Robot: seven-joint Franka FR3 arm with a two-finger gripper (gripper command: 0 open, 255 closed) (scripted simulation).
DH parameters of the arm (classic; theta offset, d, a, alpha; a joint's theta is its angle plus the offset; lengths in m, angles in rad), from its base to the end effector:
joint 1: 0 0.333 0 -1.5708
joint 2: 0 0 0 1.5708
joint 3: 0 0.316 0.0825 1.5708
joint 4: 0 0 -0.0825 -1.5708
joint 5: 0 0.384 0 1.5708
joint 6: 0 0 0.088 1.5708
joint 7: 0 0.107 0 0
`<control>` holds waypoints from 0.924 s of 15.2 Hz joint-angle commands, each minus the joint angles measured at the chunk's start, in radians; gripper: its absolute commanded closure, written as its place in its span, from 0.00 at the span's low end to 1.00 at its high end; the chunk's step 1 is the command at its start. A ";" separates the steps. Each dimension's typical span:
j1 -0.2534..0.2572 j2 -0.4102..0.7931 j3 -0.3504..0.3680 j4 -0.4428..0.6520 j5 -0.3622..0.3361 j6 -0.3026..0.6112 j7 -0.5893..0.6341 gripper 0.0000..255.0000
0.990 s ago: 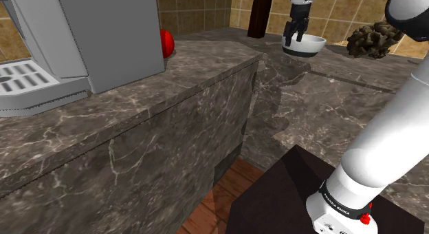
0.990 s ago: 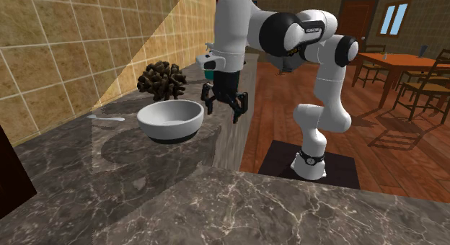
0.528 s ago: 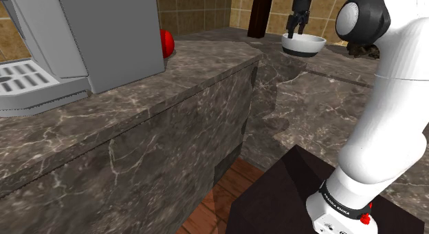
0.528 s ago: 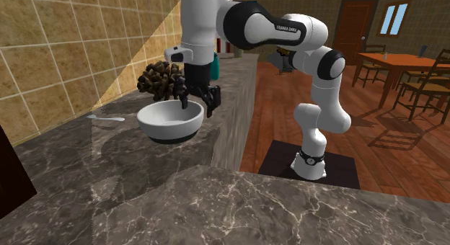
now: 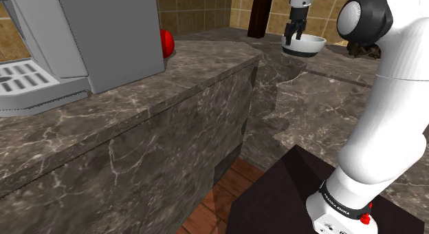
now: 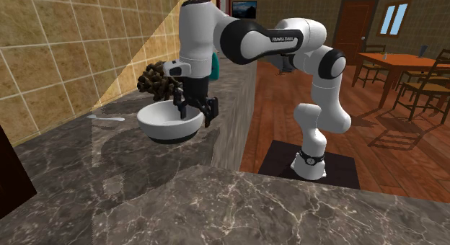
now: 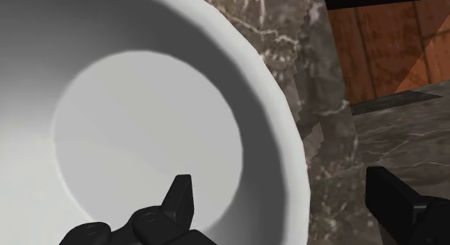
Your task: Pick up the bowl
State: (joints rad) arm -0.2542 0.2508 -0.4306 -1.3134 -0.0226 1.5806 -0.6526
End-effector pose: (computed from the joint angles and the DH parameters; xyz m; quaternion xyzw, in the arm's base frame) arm 0.5057 -0.3691 0.6108 0.9978 -0.0092 -0.0237 0.0616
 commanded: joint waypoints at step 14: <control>-0.005 0.012 -0.001 0.048 0.005 -0.036 -0.005 1.00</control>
State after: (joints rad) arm -0.2576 0.2604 -0.4309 -1.2815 -0.0184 1.5573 -0.6563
